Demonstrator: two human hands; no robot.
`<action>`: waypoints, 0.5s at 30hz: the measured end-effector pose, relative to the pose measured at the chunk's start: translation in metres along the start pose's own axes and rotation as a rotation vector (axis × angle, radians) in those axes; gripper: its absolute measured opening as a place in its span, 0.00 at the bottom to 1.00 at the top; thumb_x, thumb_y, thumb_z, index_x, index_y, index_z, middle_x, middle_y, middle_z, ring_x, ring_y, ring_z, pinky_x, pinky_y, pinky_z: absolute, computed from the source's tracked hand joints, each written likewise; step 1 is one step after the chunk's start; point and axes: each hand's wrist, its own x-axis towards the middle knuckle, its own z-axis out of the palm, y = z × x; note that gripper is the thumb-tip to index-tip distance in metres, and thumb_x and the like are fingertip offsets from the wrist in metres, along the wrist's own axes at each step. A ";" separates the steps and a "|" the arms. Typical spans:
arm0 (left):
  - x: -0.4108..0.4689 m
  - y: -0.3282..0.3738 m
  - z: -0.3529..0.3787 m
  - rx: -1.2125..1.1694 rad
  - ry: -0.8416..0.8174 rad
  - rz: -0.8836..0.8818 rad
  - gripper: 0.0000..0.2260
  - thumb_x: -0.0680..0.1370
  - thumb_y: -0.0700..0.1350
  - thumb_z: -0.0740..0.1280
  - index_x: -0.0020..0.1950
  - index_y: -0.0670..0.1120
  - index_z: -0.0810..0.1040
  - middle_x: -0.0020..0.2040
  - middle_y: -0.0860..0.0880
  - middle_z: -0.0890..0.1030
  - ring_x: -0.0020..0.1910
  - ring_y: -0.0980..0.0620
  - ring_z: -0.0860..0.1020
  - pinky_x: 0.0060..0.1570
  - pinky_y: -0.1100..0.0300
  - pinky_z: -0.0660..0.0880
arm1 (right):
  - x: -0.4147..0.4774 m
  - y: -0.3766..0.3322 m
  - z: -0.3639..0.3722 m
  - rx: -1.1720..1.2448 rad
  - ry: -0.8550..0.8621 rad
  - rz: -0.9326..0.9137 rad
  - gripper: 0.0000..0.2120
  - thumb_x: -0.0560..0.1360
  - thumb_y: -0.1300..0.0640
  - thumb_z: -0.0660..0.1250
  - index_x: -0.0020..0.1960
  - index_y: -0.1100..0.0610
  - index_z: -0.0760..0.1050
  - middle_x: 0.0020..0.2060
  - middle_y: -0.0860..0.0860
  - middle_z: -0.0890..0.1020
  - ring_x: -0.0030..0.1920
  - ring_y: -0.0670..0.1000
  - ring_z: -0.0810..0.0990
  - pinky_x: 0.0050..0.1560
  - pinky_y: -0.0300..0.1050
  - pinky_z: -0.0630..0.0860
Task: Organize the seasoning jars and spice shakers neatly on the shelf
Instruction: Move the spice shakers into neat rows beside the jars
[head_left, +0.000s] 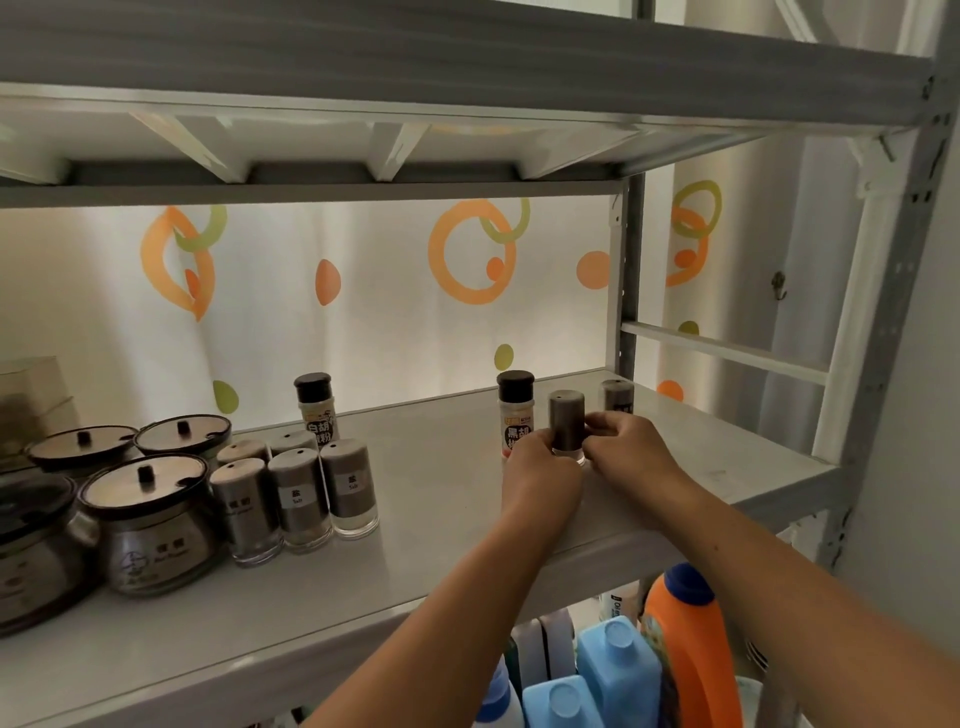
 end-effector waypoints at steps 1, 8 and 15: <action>-0.002 -0.001 -0.001 -0.004 0.001 0.001 0.20 0.73 0.34 0.58 0.62 0.46 0.79 0.53 0.45 0.82 0.54 0.47 0.77 0.51 0.60 0.72 | -0.001 0.000 -0.002 -0.014 -0.005 -0.008 0.21 0.77 0.65 0.62 0.70 0.60 0.71 0.64 0.58 0.78 0.63 0.58 0.77 0.66 0.57 0.73; -0.025 -0.006 -0.017 0.005 0.008 0.009 0.21 0.72 0.33 0.58 0.60 0.47 0.80 0.53 0.45 0.82 0.53 0.45 0.78 0.56 0.54 0.76 | -0.019 -0.005 -0.005 -0.008 -0.060 -0.010 0.20 0.78 0.67 0.61 0.69 0.61 0.71 0.63 0.58 0.78 0.59 0.57 0.79 0.59 0.54 0.78; -0.047 -0.012 -0.049 0.024 0.038 0.029 0.20 0.72 0.32 0.58 0.59 0.45 0.80 0.52 0.44 0.83 0.52 0.44 0.79 0.55 0.54 0.75 | -0.044 -0.020 0.007 0.070 -0.126 0.016 0.16 0.78 0.71 0.57 0.64 0.63 0.75 0.57 0.59 0.81 0.55 0.55 0.82 0.57 0.51 0.79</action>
